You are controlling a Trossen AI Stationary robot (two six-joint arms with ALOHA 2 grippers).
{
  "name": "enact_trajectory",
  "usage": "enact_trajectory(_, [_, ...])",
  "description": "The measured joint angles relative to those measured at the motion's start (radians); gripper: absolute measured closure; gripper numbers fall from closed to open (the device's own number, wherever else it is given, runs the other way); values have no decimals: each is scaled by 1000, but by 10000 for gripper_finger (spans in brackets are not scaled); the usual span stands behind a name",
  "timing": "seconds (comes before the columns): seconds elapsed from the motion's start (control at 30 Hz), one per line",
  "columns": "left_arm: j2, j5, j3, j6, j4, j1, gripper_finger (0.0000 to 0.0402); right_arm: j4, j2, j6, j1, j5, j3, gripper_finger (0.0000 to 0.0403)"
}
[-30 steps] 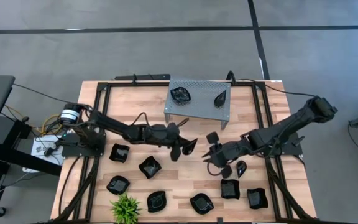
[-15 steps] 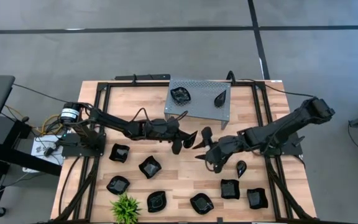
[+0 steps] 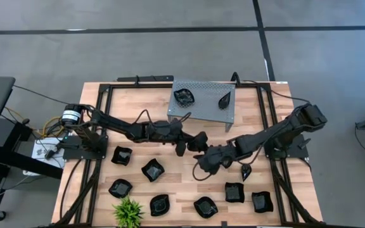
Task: Pick & Place Mini shaped plates
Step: Stack the black drop-shaped plate on the other drop-shaped plates on the shelf
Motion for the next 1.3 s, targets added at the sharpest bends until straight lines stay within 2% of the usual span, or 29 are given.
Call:
enact_trajectory(0.23, [0, 0, 0, -16, 1, -1, 390, -66, 8, -7, -7, 87, 35, 290])
enact_trajectory(0.47, [0, -3, 0, -42, 1, 0, 390, -104, 8, -8, -15, 90, 35, 337])
enact_trajectory(0.83, [1, -10, 0, -66, 0, 0, 389, -117, 7, -7, -19, 89, 35, 387])
enact_trajectory(1.1, [1, -7, 0, -65, 0, -1, 351, -134, 6, 66, -18, 89, 35, 381])
enact_trajectory(1.3, [1, -4, 0, -64, 0, -1, 325, -210, 4, 174, 8, 87, 35, 372])
